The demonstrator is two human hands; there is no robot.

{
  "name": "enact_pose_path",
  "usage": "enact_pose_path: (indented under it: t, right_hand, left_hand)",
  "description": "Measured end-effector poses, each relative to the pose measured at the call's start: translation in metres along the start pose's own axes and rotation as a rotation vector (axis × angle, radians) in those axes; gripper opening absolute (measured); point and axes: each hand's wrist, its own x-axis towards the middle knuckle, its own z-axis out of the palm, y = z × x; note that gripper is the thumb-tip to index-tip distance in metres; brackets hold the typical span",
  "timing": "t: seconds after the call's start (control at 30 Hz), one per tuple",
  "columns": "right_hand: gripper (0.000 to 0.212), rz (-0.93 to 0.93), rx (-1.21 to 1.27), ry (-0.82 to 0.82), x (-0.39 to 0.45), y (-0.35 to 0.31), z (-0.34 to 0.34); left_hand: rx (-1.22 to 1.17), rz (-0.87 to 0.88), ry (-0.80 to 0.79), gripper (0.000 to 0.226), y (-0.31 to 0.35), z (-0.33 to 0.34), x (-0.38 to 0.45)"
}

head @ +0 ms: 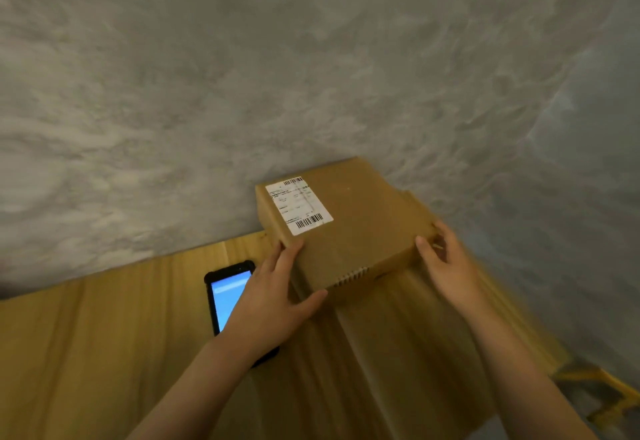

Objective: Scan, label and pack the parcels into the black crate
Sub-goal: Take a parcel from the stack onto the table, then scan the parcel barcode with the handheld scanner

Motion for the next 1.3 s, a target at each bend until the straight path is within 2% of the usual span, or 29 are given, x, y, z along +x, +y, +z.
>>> enact_pose_path:
  t: [0.17,0.33,0.4,0.57,0.73,0.83,0.93,1.13,1.3]
  right_hand:
    - [0.049,-0.139,-0.070,-0.101,-0.009,0.007,0.000]
    - [0.052,-0.274,-0.036,-0.055,-0.028,-0.004,-0.008]
    - [0.047,-0.353,0.015,-0.054,-0.040,-0.017,-0.007]
    - [0.045,-0.555,0.105,-0.060,-0.087,-0.065,0.022]
    - [0.034,-0.643,0.080,-0.244,-0.143,-0.111,0.074]
    - [0.036,-0.709,-0.029,-0.341,-0.178,-0.130,0.107]
    - [0.045,-0.672,-0.084,-0.420,-0.210,-0.139,0.138]
    - [0.048,-0.607,-0.195,-0.405,-0.245,-0.140,0.171]
    - [0.042,-0.587,-0.145,-0.371,-0.259,-0.134,0.181]
  left_hand:
    - [-0.030,-0.058,0.069,0.096,0.016,0.012,-0.002]
    - [-0.132,-0.042,0.199,0.080,0.027,0.001,-0.028]
    - [-0.162,-0.051,0.261,0.078,0.025,-0.012,-0.047]
    - [-0.241,-0.145,0.419,0.076,-0.006,-0.050,-0.105]
    - [-0.251,-0.287,0.582,0.056,-0.049,-0.096,-0.168]
    - [-0.227,-0.335,0.551,0.058,-0.079,-0.127,-0.203]
    - [-0.199,-0.381,0.491,0.060,-0.108,-0.153,-0.229]
    - [-0.127,-0.371,0.397,0.051,-0.141,-0.165,-0.251]
    - [-0.049,-0.299,0.335,0.053,-0.157,-0.171,-0.255]
